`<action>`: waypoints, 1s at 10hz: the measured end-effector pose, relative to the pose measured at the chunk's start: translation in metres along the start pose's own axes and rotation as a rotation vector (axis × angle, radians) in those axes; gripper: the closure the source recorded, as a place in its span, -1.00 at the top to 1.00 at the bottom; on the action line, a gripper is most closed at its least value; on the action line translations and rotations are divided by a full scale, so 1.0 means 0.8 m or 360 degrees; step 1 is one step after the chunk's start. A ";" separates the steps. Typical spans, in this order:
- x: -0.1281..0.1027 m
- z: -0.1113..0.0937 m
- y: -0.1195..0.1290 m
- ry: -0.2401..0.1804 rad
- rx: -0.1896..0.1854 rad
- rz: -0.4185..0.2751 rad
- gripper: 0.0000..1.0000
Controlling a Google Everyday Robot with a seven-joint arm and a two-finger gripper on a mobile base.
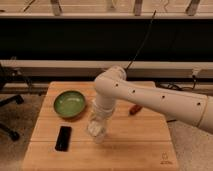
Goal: Place the white sponge in the ceramic cup
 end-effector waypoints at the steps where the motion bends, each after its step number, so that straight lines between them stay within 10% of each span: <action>1: 0.001 -0.010 -0.001 0.0005 0.0007 0.0000 -0.21; 6: 0.010 -0.011 -0.002 -0.0013 0.0041 -0.0004 0.59; 10: 0.014 -0.011 -0.002 -0.0021 0.0069 -0.0006 -0.01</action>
